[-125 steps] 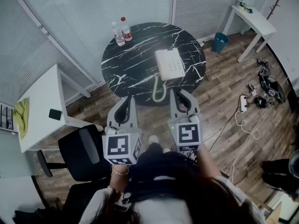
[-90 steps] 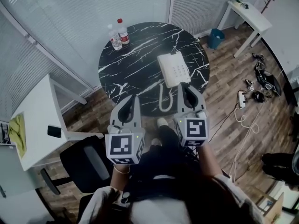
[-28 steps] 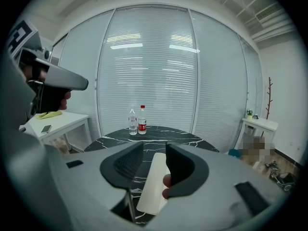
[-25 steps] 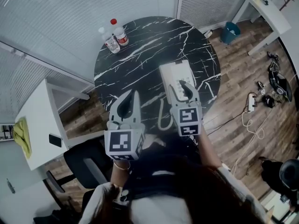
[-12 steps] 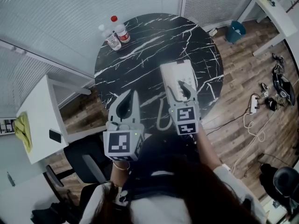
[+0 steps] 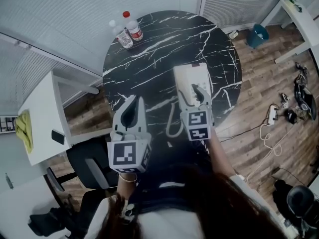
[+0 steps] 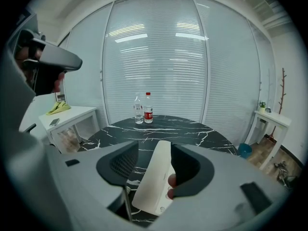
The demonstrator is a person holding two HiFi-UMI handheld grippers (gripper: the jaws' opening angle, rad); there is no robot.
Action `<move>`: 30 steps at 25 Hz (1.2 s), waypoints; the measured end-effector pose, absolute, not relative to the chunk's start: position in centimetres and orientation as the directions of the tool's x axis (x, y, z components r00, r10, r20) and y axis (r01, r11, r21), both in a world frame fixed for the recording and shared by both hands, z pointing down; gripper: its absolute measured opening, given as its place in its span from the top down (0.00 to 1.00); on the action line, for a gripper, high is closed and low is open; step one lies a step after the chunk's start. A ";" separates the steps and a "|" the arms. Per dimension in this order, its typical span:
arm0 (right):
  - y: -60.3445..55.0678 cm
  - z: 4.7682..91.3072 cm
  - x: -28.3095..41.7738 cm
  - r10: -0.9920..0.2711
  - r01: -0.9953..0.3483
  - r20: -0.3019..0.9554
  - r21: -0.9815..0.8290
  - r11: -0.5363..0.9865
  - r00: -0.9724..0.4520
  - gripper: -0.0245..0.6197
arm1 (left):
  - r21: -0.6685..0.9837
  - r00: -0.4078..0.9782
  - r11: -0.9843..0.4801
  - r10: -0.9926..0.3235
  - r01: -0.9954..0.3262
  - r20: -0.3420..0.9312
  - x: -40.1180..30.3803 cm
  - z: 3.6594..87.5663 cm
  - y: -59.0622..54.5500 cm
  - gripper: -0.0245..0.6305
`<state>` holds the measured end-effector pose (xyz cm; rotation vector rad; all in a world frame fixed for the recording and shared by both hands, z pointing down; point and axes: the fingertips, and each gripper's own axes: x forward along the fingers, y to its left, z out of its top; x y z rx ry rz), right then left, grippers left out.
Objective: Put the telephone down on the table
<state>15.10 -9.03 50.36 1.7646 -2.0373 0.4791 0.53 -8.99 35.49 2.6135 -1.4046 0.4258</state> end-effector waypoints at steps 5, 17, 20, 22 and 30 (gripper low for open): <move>-9.4 50.9 15.1 -0.845 -0.990 0.523 0.007 0.138 -0.114 0.62 | -0.003 0.528 -0.558 -0.787 -0.830 0.318 0.5 35.4 -9.8 0.96; -10.1 52.8 15.0 -0.819 -0.995 0.567 -0.005 0.099 -0.084 0.60 | -0.005 0.556 -0.592 -0.759 -0.806 0.338 0.4 35.9 -12.0 0.96; -10.2 53.4 15.1 -0.812 -0.996 0.579 -0.006 0.089 -0.076 0.60 | -0.010 0.562 -0.600 -0.755 -0.800 0.338 0.3 35.9 -12.4 0.96; -10.2 53.9 15.1 -0.805 -0.997 0.588 -0.009 0.083 -0.072 0.60 | -0.016 0.562 -0.603 -0.752 -0.797 0.344 0.2 36.1 -12.7 0.96; -10.5 55.4 15.2 -0.789 -0.998 0.612 -0.025 0.051 -0.056 0.59 | -0.005 0.557 -0.601 -0.745 -0.800 0.367 -0.2 36.6 -13.1 0.96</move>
